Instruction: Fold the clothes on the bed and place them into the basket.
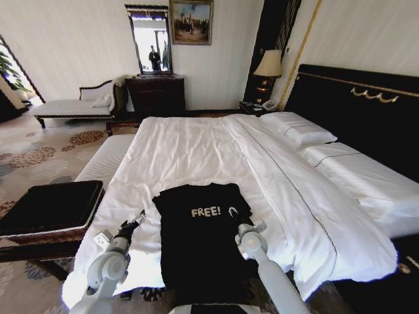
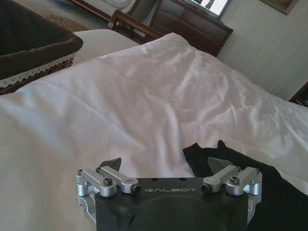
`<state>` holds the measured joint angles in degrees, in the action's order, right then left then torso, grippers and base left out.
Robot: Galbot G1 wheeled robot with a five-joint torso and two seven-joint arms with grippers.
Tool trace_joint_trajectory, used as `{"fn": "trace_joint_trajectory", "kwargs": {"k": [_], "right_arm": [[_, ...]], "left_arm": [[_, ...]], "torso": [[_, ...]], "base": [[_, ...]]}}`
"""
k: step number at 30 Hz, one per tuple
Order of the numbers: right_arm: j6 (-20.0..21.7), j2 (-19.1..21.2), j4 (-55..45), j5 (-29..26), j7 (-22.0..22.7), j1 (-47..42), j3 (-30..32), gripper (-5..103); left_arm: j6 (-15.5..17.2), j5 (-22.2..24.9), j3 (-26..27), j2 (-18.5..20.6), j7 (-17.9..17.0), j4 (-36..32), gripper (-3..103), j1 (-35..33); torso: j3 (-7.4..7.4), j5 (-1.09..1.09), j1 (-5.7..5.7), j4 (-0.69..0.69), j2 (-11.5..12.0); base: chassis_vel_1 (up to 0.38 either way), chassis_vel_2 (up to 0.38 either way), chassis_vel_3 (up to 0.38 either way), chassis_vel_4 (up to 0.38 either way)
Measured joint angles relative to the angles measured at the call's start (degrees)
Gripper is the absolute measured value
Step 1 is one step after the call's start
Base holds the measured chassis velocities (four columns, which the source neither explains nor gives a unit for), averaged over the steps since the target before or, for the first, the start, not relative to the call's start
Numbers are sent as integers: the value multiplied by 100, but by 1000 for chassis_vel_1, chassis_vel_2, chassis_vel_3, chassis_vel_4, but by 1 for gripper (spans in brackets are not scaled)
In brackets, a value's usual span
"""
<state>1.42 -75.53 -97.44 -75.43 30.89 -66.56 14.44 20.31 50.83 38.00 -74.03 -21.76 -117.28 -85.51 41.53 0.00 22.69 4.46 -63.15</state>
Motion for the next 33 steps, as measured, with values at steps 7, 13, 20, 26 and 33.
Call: {"fn": "trace_joint_trajectory", "kwargs": {"k": [7,13,20,26,33], "right_arm": [[-70,-20,268,14,-2,154,6,65],[-117,1,349,35,-8,241,35,38],[-157,40,268,40,-16,303,113,16],[-243,90,286,73,-41,407,252,1],[-255,180,356,-21,-36,677,534,0]], "left_arm": [[-4,-1,2,-8,-5,12,100,8],[-24,-8,3,-8,-11,23,100,6],[-36,-26,1,0,-19,28,100,9],[-48,-31,-3,13,-30,37,100,16],[-60,-49,-11,0,-38,56,100,17]], "torso": [[0,0,0,0,0],[0,0,0,1,0],[0,0,0,1,0],[0,0,0,1,0],[0,0,0,0,0]], "base": [[0,0,0,0],[0,0,0,0],[0,0,0,0],[0,0,0,0],[0,0,0,0]]}}
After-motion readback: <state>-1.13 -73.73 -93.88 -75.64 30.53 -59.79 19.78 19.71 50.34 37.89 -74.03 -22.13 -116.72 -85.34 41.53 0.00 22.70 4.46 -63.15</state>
